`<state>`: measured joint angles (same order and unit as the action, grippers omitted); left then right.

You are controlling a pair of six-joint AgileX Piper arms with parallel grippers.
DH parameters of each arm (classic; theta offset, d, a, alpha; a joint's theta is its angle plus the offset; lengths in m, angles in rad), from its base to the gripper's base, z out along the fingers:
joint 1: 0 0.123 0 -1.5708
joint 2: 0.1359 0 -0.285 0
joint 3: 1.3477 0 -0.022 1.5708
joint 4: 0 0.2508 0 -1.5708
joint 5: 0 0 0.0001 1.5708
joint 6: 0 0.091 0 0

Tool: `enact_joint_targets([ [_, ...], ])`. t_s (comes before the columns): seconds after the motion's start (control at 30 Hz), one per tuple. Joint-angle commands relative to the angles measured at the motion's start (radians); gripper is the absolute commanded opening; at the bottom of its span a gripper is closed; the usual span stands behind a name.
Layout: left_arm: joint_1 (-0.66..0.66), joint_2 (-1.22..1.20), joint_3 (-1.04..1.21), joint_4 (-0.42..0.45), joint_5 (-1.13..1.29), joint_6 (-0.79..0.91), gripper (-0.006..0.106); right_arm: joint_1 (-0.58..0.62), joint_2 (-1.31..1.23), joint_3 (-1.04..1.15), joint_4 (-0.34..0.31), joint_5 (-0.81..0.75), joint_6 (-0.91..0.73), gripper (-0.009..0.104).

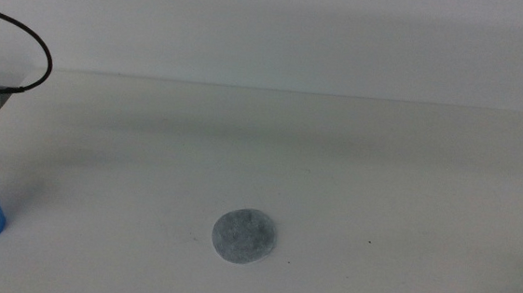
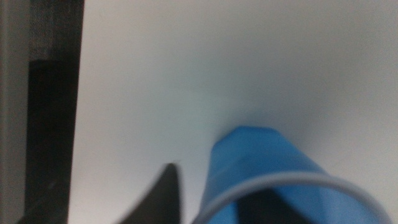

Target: Place an empty cup on a cup mat.

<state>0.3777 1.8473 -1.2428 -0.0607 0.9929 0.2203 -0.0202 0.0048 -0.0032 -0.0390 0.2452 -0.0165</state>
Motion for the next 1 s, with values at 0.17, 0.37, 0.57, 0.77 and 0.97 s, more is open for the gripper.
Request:
enact_joint_targets([
  [0.17,-0.03,-0.036,-0.034,-0.086,0.101,-0.075,-0.002,0.001,-0.005,0.003,-0.007,-0.007,-0.004,0.093],
  [0.37,-0.294,-0.113,-0.124,-0.132,0.088,-0.22,-0.002,0.001,-0.005,0.003,-0.007,-0.007,-0.004,0.093],
  [0.57,-0.599,-0.086,-0.208,-0.201,0.052,-0.29,-0.002,0.001,-0.005,0.003,-0.007,-0.007,-0.004,0.093],
  [0.77,-0.796,-0.036,-0.208,-0.18,0.019,-0.357,-0.002,0.001,-0.005,0.003,-0.007,-0.007,-0.004,0.093],
  [0.97,-0.848,0.046,-0.208,-0.181,-0.006,-0.367,-0.002,0.001,-0.005,0.003,-0.007,-0.007,-0.004,0.093],
])
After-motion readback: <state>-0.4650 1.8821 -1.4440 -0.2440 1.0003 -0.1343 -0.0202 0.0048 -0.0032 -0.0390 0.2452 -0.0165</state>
